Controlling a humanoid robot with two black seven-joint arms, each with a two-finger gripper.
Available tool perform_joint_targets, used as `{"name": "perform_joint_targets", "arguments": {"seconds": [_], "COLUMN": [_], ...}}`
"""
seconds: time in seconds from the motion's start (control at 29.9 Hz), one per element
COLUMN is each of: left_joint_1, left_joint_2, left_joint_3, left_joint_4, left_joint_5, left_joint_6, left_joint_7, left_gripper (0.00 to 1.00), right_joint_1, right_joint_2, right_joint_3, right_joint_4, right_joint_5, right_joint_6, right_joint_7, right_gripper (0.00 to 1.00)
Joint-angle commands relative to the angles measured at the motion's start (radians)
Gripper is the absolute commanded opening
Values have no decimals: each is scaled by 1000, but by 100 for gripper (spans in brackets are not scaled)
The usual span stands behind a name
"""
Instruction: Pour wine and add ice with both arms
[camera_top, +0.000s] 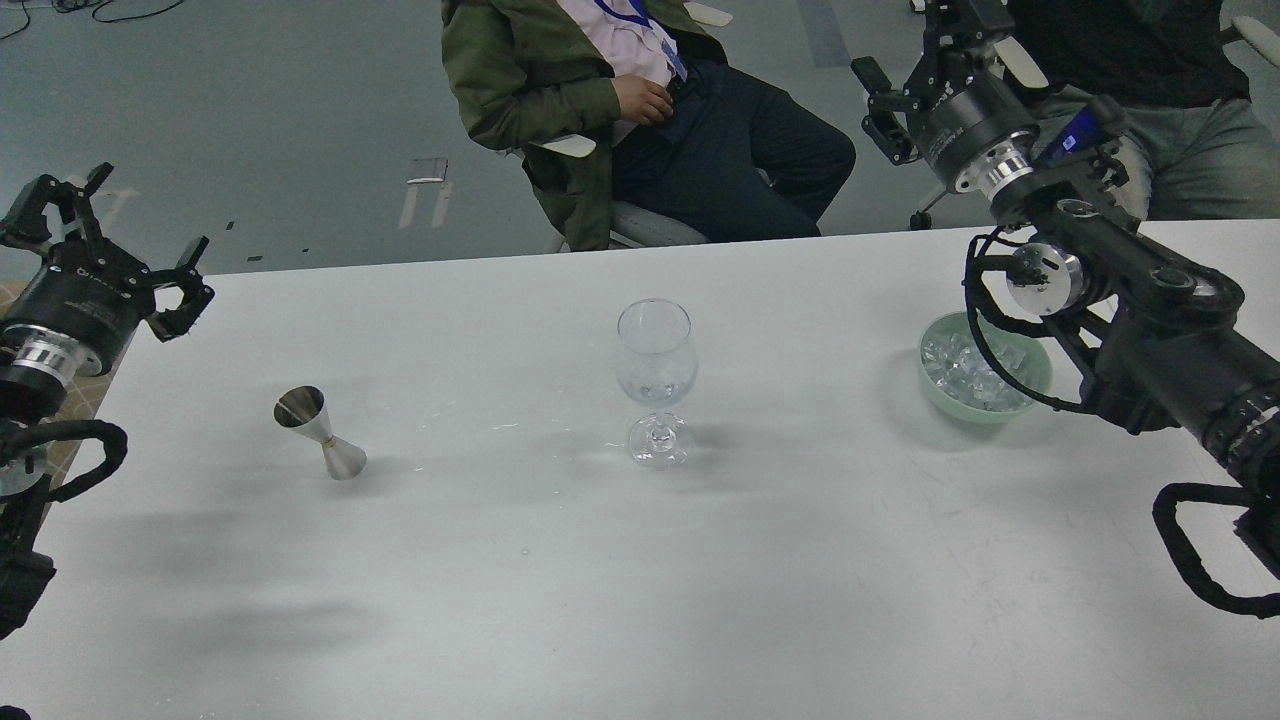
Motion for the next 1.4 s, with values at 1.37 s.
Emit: {"name": "perform_joint_targets", "arguments": {"seconds": [1.37], "left_joint_1": [-115], "left_joint_2": [-100], "left_joint_3": [66], "left_joint_4": [-8], "left_joint_5": [4], "left_joint_6": [0], "left_joint_7": [60], "left_gripper": [99], "right_joint_1": [-349], "right_joint_2": [-579], "right_joint_3": [-340], "right_joint_4": [344], "right_joint_5": [-1195], "right_joint_6": [-611], "right_joint_7": [0], "right_gripper": [100]}}
